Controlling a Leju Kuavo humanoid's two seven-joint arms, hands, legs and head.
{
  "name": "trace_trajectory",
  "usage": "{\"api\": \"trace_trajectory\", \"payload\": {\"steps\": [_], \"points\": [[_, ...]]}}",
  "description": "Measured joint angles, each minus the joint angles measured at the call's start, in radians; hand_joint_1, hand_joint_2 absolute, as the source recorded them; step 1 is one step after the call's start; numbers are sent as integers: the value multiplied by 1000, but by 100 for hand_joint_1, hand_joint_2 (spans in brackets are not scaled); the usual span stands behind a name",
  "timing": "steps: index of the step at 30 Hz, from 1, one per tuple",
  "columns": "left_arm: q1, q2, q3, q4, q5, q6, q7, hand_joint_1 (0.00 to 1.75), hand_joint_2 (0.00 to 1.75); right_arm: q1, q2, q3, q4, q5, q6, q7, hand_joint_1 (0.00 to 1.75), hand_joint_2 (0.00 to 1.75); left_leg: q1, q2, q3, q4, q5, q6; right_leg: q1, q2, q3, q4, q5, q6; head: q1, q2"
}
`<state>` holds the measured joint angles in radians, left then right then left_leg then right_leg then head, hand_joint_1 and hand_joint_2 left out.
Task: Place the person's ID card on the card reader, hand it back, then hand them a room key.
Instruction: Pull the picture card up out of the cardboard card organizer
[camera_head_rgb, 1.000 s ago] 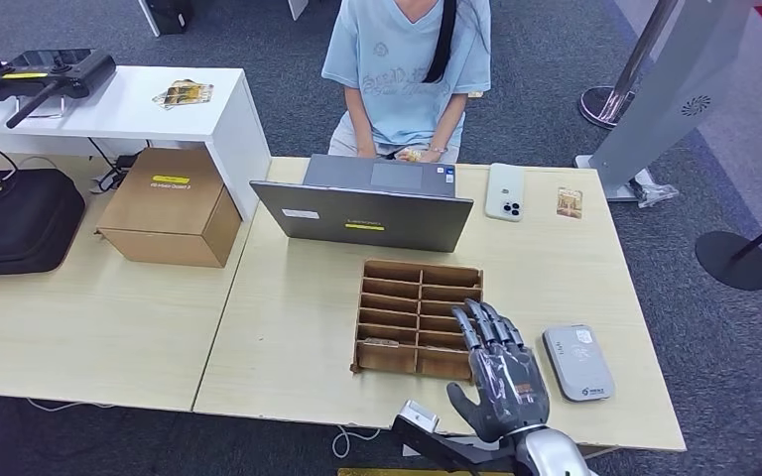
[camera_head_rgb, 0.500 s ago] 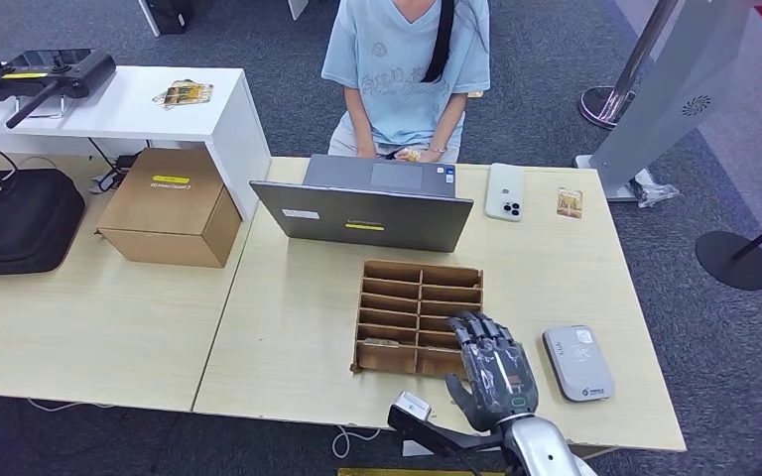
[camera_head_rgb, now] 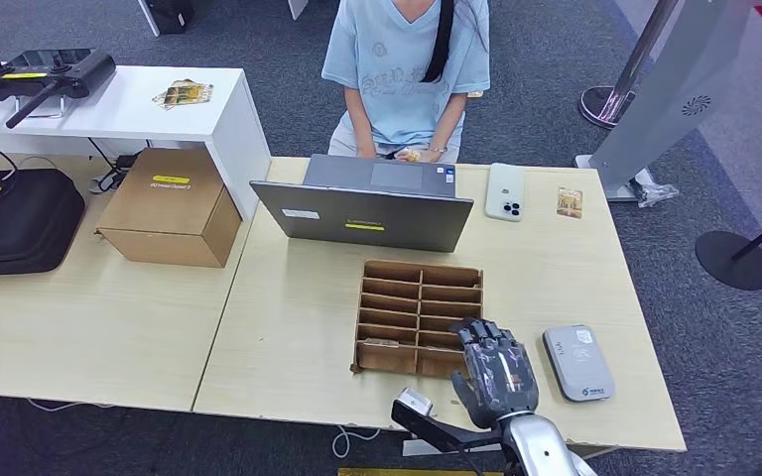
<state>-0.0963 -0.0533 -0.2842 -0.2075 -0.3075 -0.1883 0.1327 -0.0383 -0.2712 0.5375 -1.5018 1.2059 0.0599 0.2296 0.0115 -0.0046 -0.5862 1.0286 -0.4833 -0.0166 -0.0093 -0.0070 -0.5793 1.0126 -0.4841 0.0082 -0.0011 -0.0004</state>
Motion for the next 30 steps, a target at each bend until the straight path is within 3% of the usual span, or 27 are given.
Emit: {"api": "trace_trajectory", "payload": {"steps": [5, 10, 26, 30], "points": [[0, 0, 0, 0, 1, -1, 0, 0, 0, -10, 0, 2, 20, 11, 0, 4, 89, 175, 0, 0, 0, 0, 0, 0, 0, 0, 0, 0, 0, 0, 0, 0], [-1, 0, 0, -1, 1, -1, 0, 0, 0, -16, 0, 2, 37, 11, 0, 7, 136, 175, 0, 0, 0, 0, 0, 0, 0, 0, 0, 0, 0, 0, 0, 0], [-1, 0, 0, -2, 8, -8, 0, 0, 0, -25, 9, 2, 60, 38, -17, 21, 173, 175, 0, 0, 0, 0, 0, 0, 0, 0, 0, 0, 0, 0, 0, 0], [-1, 0, 0, -2, 10, -5, -1, 0, 0, -25, 13, 1, 61, 44, -48, 14, 175, 175, 0, 0, 0, 0, 0, 0, 0, 0, 0, 0, 0, 0, 0, 0]]}}
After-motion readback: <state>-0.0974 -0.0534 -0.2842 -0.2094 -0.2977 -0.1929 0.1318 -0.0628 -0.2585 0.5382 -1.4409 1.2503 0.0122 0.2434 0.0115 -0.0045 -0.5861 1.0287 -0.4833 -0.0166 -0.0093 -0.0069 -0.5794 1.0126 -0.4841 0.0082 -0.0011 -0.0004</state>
